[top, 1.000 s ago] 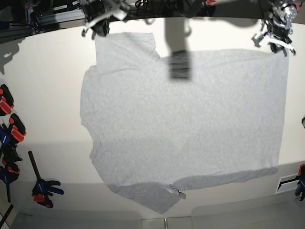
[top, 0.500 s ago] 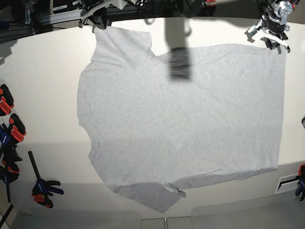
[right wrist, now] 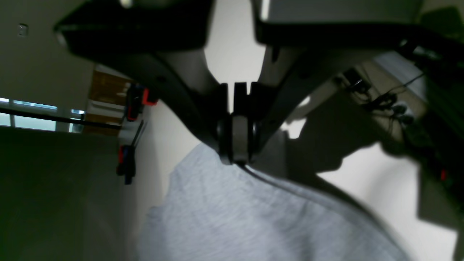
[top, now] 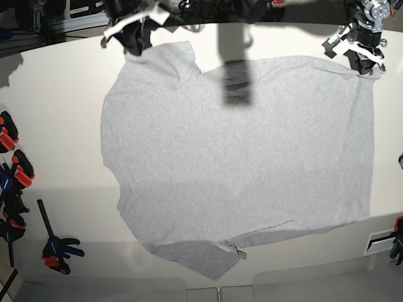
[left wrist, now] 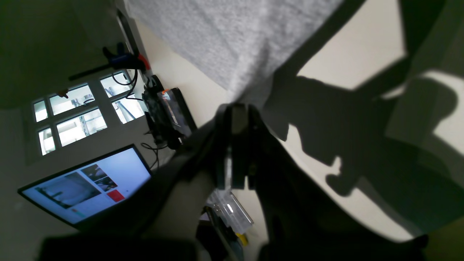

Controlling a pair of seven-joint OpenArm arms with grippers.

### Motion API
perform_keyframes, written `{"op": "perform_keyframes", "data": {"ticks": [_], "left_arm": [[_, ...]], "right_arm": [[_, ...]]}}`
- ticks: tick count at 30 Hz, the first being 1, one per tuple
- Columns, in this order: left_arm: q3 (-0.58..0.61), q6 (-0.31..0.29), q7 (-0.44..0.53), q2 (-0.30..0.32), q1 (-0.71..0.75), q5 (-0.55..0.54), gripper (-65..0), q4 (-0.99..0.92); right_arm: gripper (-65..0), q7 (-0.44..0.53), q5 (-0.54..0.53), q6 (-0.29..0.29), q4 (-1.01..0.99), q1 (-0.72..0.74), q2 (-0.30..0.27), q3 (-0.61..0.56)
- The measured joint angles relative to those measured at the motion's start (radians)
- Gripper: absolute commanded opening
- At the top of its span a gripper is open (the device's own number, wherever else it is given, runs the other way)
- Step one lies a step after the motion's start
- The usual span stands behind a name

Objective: Fold the T-shirt properly
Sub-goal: 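Drag the shirt with both grippers, right gripper pulling across the body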

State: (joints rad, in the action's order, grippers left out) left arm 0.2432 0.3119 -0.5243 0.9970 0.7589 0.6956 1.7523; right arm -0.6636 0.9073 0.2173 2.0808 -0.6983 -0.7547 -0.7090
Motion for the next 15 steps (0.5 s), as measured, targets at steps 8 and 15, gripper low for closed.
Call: {"op": "perform_keyframes", "data": {"ticks": [8, 15], "left_arm": [[0.000, -0.001, 0.030, -0.015, -0.053, 0.001, -65.0, 0.000], [0.001, 0.002, 0.026, -0.074, -0.187, -0.144, -65.0, -0.001]], "right_arm": [[-65.0, 0.020, -0.197, -0.015, 0.001, 0.237, 0.013, -0.002], [-65.0, 0.033, -0.343, -0.072, 0.001, 0.426, 0.082, -0.003]]}}
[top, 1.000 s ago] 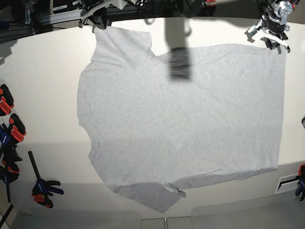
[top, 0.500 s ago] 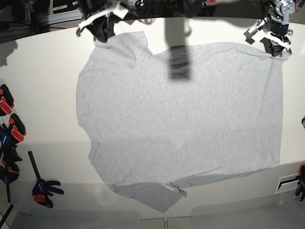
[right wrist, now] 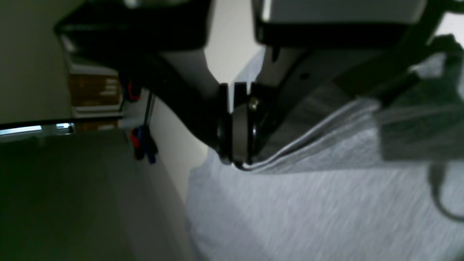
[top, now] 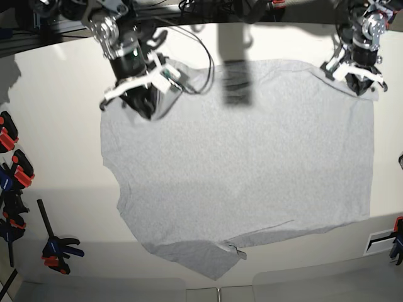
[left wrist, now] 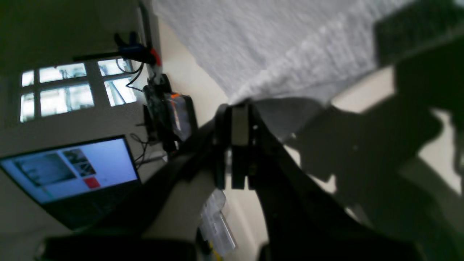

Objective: Fold the T-shirt properly
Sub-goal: 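Drag the shirt with both grippers, right gripper pulling across the body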

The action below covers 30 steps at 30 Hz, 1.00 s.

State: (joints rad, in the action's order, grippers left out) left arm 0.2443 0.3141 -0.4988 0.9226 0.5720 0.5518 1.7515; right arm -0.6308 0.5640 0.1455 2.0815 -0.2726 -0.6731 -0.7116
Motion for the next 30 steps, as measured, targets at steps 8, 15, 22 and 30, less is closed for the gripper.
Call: {"op": "perform_keyframes", "data": {"ticks": [8, 15, 22, 30], "left_arm": [[0.001, 0.000, 0.002, -0.102, -0.115, -0.096, -65.0, -0.031], [0.001, 0.000, 0.035, -0.166, -0.216, -0.084, -65.0, -0.190], [0.001, 0.003, 0.035, -0.212, -0.295, -0.020, -65.0, -0.227], [0.001, 0.008, 0.032, -0.213, -0.319, -0.021, -65.0, -0.227]], "right_arm": [[-65.0, 0.042, -0.068, -0.031, -0.090, 0.149, 0.103, 0.000], [-65.0, 0.069, -0.068, -0.034, -0.232, 0.243, 0.205, 0.000], [-65.0, 0.069, -0.068, -0.034, -0.293, 0.336, 0.311, -0.001], [-65.0, 0.071, -0.068, -0.034, -0.367, 0.424, 0.332, -0.001]]}}
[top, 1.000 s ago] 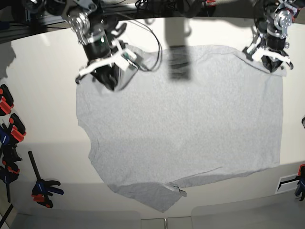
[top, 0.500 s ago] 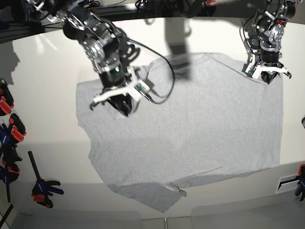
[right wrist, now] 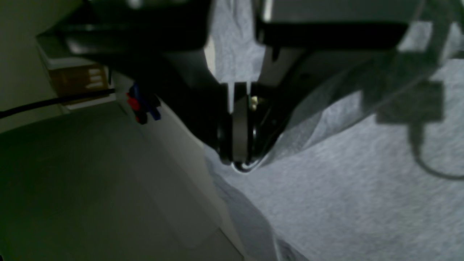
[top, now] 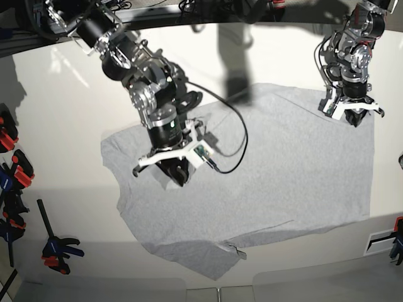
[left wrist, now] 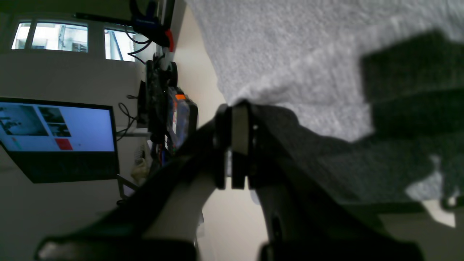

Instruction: Fold the T-shirt properly

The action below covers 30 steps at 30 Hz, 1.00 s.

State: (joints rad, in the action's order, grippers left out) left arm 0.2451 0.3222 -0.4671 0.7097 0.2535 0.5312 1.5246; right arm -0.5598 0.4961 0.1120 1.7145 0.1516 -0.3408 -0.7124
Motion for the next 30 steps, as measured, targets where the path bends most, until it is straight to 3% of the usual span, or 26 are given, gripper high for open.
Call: {"op": "perform_keyframes", "data": {"ticks": [6, 9, 12, 16, 20, 25, 30], "left_arm": [[0.000, 0.001, -0.002, 0.000, -0.033, -0.021, -65.0, 0.000], [0.000, 0.043, -0.006, -0.003, -0.051, -0.041, -65.0, -0.002], [-0.045, 0.089, -0.014, -0.035, -0.049, -0.039, -65.0, -0.005], [-0.134, 0.090, -0.020, -0.099, -0.048, -0.048, -65.0, -0.008], [-0.190, 0.090, 0.034, -0.105, -0.048, -0.150, -65.0, -0.008], [-0.195, 0.089, 0.197, -0.102, -0.049, -0.308, -65.0, -0.009], [-0.195, 0.090, 0.235, -0.103, -0.049, -0.319, -65.0, -0.009]], "right_arm": [[-65.0, -0.002, 0.000, 0.000, -0.030, 0.047, 0.000, 0.000], [-65.0, -0.010, 0.000, 0.013, -0.042, 0.059, 0.010, 0.003], [-65.0, -0.026, 0.000, 0.045, -0.042, 0.053, 0.029, 0.030], [-65.0, -0.029, 0.000, 0.053, -0.042, 0.053, 0.031, 0.081], [-65.0, -0.029, -0.001, 0.066, -0.042, 0.053, 0.031, 0.106], [-65.0, -0.028, -0.052, 0.068, -0.042, 0.053, 0.037, 0.108], [-65.0, -0.027, -0.052, 0.068, -0.042, 0.053, 0.034, 0.111]]}}
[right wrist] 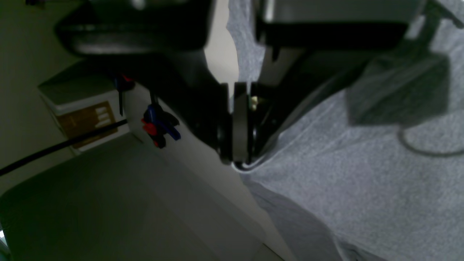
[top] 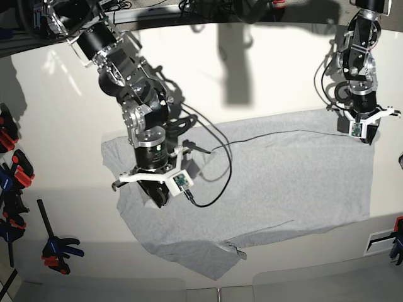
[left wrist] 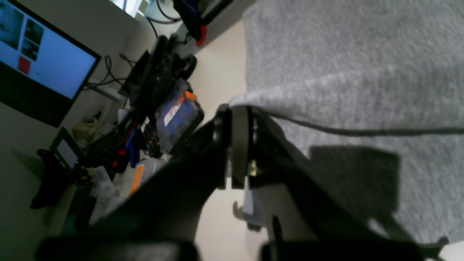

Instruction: Fold the T-shirt properly

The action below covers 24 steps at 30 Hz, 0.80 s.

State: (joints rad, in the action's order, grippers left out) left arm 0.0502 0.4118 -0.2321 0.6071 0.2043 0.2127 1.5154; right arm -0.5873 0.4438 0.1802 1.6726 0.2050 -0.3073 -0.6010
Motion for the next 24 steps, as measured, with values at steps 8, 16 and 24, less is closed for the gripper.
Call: {"op": "perform_keyframes", "data": {"ticks": [8, 16, 24], "left_arm": [[0.000, 0.000, 0.000, -0.001, -0.030, -0.058, -65.0, -0.083], [0.000, -0.059, 0.023, 0.000, -0.141, -0.154, -65.0, -0.214], [0.000, -0.076, 0.049, -0.003, -0.136, -0.153, -65.0, -0.216]], "right_arm": [[-65.0, 0.002, -0.028, 0.000, 0.000, 0.000, 0.006, 0.000], [-65.0, 0.003, -0.029, 0.000, -0.002, 0.003, 0.098, 0.049], [-65.0, 0.019, -0.027, 0.002, -0.050, 0.003, 0.127, 0.153]]}}
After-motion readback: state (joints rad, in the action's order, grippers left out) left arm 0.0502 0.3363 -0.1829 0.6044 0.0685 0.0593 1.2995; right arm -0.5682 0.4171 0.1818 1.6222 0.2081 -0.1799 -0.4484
